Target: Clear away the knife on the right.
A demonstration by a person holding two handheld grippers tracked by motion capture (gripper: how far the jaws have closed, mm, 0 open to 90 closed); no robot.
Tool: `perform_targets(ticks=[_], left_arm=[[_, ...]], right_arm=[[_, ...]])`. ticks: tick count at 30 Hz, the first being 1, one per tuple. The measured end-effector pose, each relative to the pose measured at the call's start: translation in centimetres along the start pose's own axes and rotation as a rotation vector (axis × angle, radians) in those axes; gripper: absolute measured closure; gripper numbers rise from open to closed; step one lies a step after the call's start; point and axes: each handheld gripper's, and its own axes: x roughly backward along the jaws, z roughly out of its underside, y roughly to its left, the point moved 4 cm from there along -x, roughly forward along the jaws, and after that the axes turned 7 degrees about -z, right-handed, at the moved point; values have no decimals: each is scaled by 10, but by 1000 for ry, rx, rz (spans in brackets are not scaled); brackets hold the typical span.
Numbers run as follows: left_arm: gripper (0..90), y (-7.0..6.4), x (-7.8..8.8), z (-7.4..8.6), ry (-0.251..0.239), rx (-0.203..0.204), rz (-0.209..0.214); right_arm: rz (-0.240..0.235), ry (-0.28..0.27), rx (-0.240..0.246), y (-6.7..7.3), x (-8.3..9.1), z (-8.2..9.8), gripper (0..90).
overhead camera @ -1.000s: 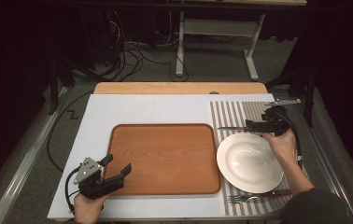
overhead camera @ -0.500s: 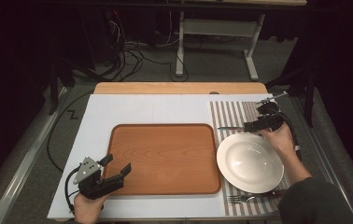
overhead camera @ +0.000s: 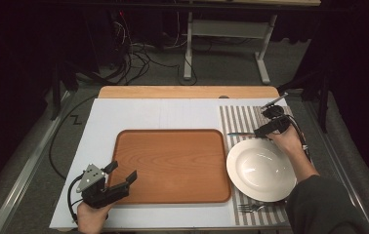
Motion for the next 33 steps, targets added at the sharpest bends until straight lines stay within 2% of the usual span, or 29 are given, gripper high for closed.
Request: perform_targets(ticks=[8, 12, 21, 25, 33], left_arm=[[218, -1, -1, 0, 6, -4, 5], [218, -1, -1, 1, 12, -7, 9], [218, -1, -1, 1, 12, -7, 9], [219, -2, -1, 1, 12, -7, 9], [220, -2, -1, 1, 13, -7, 10]], right_arm=[[-7, 40, -7, -5, -10, 1, 400], [9, 67, 6, -6, -17, 2, 395], [8, 73, 22, -5, -20, 3, 395], [-31, 88, 8, -9, -19, 6, 376], [-59, 85, 18, -12, -19, 11, 376]])
